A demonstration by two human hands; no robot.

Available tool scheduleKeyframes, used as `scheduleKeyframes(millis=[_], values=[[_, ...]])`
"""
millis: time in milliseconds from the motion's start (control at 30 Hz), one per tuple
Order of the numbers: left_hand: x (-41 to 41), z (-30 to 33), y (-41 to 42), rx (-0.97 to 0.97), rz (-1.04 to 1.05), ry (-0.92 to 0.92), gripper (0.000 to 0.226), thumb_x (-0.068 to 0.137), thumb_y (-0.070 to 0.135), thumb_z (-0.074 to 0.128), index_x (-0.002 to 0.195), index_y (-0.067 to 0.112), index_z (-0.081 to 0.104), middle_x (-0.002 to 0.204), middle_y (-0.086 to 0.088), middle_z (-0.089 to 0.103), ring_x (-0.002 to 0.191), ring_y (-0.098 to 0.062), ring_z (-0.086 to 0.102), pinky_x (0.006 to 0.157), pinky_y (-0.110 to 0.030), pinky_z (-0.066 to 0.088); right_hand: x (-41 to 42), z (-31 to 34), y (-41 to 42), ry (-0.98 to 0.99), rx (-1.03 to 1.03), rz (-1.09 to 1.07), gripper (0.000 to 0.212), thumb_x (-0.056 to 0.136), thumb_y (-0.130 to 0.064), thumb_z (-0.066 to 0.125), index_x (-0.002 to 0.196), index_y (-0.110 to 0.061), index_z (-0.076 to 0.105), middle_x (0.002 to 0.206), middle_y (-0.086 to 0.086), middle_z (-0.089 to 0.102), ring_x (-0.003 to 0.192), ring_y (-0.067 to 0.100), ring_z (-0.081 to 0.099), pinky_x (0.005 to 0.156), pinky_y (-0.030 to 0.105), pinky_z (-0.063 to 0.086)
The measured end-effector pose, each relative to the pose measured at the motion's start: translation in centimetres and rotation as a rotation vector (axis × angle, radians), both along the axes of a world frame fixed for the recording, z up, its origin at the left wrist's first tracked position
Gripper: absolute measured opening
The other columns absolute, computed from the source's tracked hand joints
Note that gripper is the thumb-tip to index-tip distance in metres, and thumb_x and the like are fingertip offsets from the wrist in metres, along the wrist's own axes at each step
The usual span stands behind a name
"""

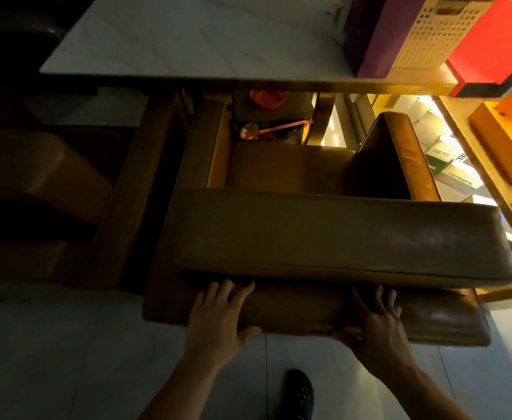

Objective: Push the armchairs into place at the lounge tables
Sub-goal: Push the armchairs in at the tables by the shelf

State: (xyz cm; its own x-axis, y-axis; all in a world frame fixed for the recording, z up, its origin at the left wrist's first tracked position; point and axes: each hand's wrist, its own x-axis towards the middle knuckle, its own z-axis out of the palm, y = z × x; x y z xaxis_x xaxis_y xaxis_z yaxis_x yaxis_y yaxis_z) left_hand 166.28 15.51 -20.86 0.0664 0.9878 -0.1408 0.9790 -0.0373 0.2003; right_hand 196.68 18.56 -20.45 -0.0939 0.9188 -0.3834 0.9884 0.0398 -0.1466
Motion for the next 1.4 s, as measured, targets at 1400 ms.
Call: scheduleKeyframes(millis=[1400], values=[[0.8, 0.1, 8.6, -0.024, 0.12, -0.08, 0.085, 0.078, 0.059, 0.07, 0.148, 0.039, 0.027, 0.137, 0.009, 0.035, 0.126, -0.021, 0.029, 0.11, -0.039, 0.033, -1.0, 0.2, 9.2, -0.165, 0.116, 0.084, 0.103, 0.077, -0.08, 0.049, 0.157, -0.024, 0.014, 0.156, 0.029, 0.02, 0.143, 0.051, 0.014, 0.115, 0.059, 0.027]])
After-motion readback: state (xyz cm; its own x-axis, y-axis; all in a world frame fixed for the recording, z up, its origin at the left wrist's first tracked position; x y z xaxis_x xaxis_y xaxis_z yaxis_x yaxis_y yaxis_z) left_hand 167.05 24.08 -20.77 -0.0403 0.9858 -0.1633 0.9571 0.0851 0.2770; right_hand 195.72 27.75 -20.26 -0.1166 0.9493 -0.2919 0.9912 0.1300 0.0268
